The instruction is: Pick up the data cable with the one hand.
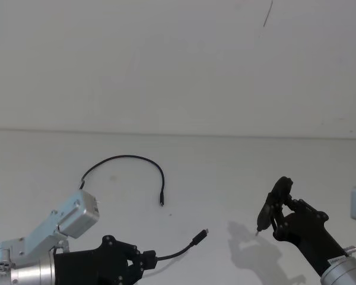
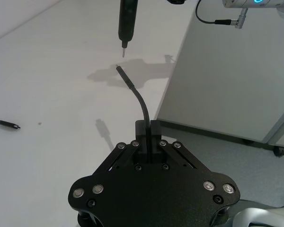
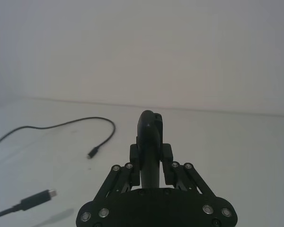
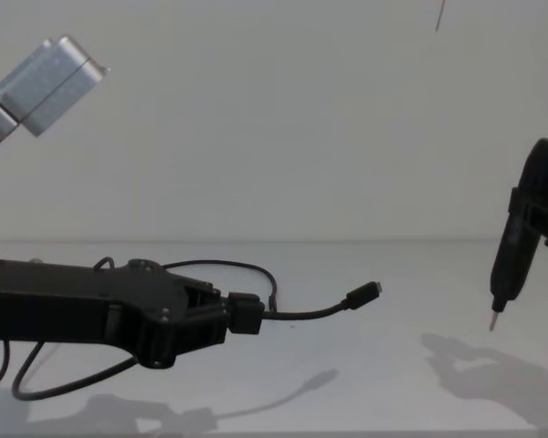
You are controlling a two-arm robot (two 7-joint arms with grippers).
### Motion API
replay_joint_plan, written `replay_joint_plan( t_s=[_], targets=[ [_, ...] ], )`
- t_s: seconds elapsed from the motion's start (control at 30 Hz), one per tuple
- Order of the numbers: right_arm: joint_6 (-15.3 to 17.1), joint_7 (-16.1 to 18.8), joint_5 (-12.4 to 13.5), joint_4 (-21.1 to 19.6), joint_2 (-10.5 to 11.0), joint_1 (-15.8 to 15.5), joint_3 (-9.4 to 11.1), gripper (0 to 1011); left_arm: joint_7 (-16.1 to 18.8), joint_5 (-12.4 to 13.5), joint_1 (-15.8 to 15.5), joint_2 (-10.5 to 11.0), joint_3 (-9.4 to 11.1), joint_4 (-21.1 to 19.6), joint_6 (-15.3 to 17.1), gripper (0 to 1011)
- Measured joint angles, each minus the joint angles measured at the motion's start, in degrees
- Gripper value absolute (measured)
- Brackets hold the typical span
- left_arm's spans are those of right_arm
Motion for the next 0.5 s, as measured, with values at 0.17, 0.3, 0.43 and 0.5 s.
replay_joint_plan(
  t_s=[0.17, 0.3, 0.43, 0.5],
  targets=[
    [2.41, 2.34, 3.73, -0.9, 0.21, -0.25, 0.87, 269, -0.02, -0.06, 0.09, 0.05, 0.03, -0.11, 0.03, 51],
    [5.12, 4.83, 7.42, -1.99, 0.78, -0.51, 1.75, 269, -0.04, -0.1, 0.14, 0.06, 0.06, -0.2, 0.06, 51],
    [7.56, 6.57, 10.43, -2.88, 1.31, -0.71, 2.32, 269, -0.06, -0.13, 0.17, 0.08, 0.08, -0.25, 0.07, 51],
    [8.37, 7.14, 11.41, -3.15, 1.47, -0.76, 2.49, 269, -0.06, -0.15, 0.17, 0.09, 0.09, -0.27, 0.07, 51]
  ],
)
